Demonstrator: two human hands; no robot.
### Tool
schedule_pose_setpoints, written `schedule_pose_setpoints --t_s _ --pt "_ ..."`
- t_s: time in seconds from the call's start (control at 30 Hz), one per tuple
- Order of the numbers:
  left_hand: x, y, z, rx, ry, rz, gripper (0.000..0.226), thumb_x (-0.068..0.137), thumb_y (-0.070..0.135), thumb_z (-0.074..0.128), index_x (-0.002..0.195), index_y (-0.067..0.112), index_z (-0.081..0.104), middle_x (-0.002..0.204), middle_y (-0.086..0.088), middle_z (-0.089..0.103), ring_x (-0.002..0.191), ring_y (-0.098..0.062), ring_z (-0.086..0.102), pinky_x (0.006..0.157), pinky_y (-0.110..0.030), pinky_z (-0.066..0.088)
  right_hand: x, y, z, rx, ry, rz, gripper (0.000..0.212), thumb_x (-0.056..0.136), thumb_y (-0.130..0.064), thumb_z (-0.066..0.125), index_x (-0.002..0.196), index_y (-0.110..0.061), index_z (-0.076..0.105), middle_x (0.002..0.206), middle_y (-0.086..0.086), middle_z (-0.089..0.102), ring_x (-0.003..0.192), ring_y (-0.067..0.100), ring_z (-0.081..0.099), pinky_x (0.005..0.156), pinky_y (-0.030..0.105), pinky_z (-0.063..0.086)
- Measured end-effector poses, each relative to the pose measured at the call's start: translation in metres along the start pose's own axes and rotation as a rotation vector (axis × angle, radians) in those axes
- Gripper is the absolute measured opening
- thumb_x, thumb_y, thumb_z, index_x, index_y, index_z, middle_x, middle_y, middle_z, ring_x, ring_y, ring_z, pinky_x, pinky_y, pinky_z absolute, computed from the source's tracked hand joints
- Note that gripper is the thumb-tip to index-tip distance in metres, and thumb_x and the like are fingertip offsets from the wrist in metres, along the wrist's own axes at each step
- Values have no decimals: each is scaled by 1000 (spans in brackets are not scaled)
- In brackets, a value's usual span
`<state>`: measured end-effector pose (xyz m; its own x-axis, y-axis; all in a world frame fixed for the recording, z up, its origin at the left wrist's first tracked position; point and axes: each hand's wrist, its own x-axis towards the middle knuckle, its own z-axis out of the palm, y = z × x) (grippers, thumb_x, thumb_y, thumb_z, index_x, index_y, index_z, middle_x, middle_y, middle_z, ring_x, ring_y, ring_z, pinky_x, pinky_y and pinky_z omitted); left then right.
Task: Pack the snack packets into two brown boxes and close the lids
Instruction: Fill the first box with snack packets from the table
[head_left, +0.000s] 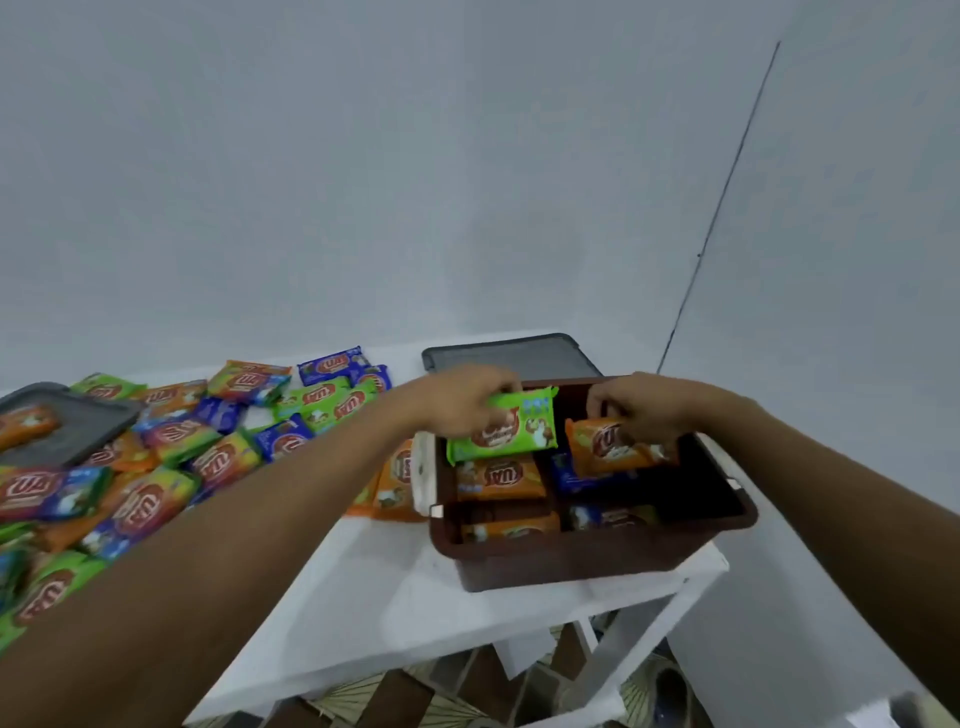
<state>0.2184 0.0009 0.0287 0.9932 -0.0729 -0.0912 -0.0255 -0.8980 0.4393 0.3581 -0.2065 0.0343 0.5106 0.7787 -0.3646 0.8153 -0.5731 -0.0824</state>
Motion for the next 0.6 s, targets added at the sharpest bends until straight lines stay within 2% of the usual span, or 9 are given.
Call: schedule_pose_setpoints --t_s 0.07,0.13,0.23,0.3,0.4,0.47,0.53,0.6 --pt "17 5 15 138 -98 -31 26 95 26 58 119 17 53 118 -5 59 102 -23 56 86 -38 46 11 11 15 -6 -7 -16 30 82 -7 58 103 -29 55 95 -5 65 89 19 60 78 34 51" --pt "28 8 32 302 -164 -115 31 95 30 57 124 21 51 121 -7 58 103 -27 57 80 -40 46 20 18 29 -36 20 -33 32 85 -11 58 109 -32 57 105 -2 64 95 22 60 79 38 52" --pt "32 11 53 699 -105 -202 44 94 29 52 137 21 45 122 -10 60 107 -33 60 72 -40 39 28 21 41 -243 126 -69 37 85 -21 63 120 -30 55 119 1 54 103 26 57 75 36 46" --pt "34 16 61 830 -18 -195 43 92 26 53 134 19 47 118 -8 62 104 -33 62 69 -40 39 30 23 44 -295 116 -106 39 82 -29 68 119 -27 55 117 2 54 100 25 56 75 37 49" --pt "37 20 62 849 32 -130 41 91 24 56 130 18 50 123 -8 54 104 -31 60 66 -39 38 30 22 44 -298 17 -136 44 75 -44 75 110 -28 55 109 0 56 89 18 54 70 33 47" --pt "39 22 62 766 -80 -107 48 89 38 59 133 20 50 127 -5 51 105 -29 59 68 -38 41 33 21 48 -340 -19 -170 52 71 -49 77 112 -26 56 109 -1 58 87 16 52 69 30 43" --pt "41 20 64 692 -215 -133 66 82 54 66 135 20 48 129 -4 51 109 -29 58 76 -40 47 36 20 51 -371 -7 -187 61 70 -52 78 119 -24 55 113 0 59 93 17 56 71 30 43" --pt "43 16 66 697 -242 -151 77 77 54 72 139 19 43 134 -4 49 113 -29 56 82 -42 49 39 20 52 -366 30 -189 69 69 -51 79 125 -23 51 117 2 59 100 20 58 71 30 44"
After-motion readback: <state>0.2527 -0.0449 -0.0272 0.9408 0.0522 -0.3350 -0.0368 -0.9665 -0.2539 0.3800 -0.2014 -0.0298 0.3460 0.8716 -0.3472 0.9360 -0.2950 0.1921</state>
